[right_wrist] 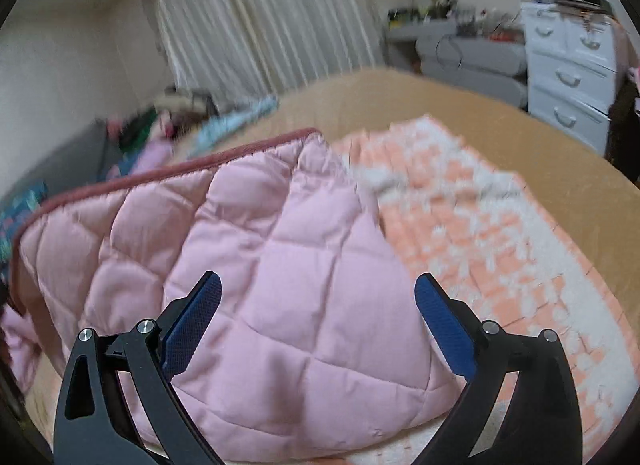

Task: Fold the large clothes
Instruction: 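Open the right tool while the left tool lays its hem corner down and opens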

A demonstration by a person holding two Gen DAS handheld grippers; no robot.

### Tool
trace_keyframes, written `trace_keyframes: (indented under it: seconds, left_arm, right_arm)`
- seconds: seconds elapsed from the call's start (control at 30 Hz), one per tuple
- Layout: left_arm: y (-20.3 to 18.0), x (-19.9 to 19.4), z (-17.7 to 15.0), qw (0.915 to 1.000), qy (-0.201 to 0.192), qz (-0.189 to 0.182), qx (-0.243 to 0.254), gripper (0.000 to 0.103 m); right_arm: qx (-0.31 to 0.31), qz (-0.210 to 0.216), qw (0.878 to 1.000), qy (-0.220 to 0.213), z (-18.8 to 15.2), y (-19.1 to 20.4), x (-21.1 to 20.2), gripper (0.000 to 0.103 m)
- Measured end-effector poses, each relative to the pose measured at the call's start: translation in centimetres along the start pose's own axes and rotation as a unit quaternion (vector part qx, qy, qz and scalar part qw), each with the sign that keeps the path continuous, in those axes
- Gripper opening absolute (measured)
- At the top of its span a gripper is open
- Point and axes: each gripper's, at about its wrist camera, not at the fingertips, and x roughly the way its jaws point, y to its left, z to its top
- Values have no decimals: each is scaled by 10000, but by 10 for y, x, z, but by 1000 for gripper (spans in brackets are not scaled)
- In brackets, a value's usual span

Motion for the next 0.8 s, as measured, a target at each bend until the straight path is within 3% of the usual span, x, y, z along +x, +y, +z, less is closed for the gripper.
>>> trace_keyframes:
  seconds: [0.23, 0.3, 0.37, 0.4, 0.8]
  left_arm:
    - [-1, 14, 3, 9999, 34, 7, -128, 20]
    - [2, 15, 6, 9995, 67, -130, -274, 30]
    - [1, 11, 9, 9988, 14, -320, -383, 56]
    - [1, 7, 10, 9985, -38, -370, -405, 61]
    - [-11, -34, 18, 9982, -601, -40, -35, 89]
  right_arm:
    - [-516, -223, 9976, 396, -4, 0, 30, 97]
    - [-430, -171, 9979, 462, -5, -4, 34, 97]
    - [-328, -155, 9981, 497, -6, -9, 34, 97]
    - [-304, -172, 9982, 498, -6, -11, 34, 97]
    - [-474, -116, 9986, 183, 0, 2, 4, 97]
